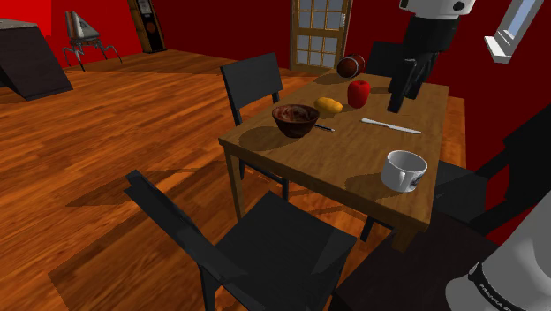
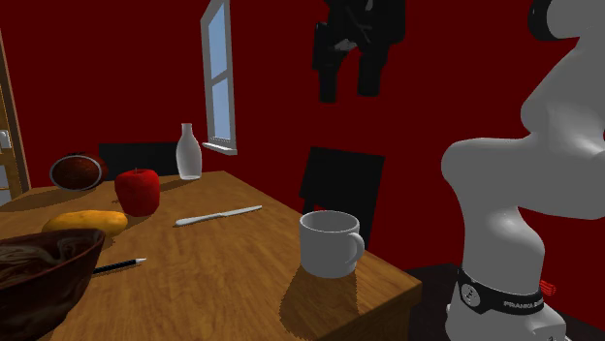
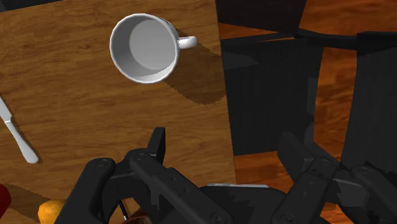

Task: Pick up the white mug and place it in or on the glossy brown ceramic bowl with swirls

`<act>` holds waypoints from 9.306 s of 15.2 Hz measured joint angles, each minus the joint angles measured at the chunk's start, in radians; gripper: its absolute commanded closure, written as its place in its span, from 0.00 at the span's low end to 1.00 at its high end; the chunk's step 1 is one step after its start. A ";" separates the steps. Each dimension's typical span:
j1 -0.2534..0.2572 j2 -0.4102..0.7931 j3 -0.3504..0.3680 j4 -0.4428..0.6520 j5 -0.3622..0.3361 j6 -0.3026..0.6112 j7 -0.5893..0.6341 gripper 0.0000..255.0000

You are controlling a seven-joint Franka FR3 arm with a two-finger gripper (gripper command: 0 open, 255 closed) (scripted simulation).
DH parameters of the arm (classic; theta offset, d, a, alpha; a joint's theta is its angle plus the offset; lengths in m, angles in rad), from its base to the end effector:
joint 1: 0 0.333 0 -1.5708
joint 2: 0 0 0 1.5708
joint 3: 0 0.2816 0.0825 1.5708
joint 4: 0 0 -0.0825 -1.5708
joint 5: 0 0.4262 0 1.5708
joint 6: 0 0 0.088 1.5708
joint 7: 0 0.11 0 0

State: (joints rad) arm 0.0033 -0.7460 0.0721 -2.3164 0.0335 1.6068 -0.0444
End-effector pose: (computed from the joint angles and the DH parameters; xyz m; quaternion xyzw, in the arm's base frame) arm 0.3864 0.0370 0.5708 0.9985 0.0504 0.0176 0.0076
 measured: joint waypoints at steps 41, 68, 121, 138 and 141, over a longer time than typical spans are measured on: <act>-0.124 0.106 -0.369 -0.491 -0.186 0.573 -0.345 1.00; -0.124 0.041 -0.301 -0.259 -0.145 0.235 -0.343 1.00; -0.021 1.312 -0.191 1.224 0.081 0.056 -0.199 1.00; -0.016 1.301 -0.191 1.145 0.081 0.125 -0.202 0.00; -0.021 1.312 -0.191 1.229 0.081 0.053 -0.198 0.00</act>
State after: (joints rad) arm -0.0173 0.5658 -0.1186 -1.0873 0.1142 1.6595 -0.2423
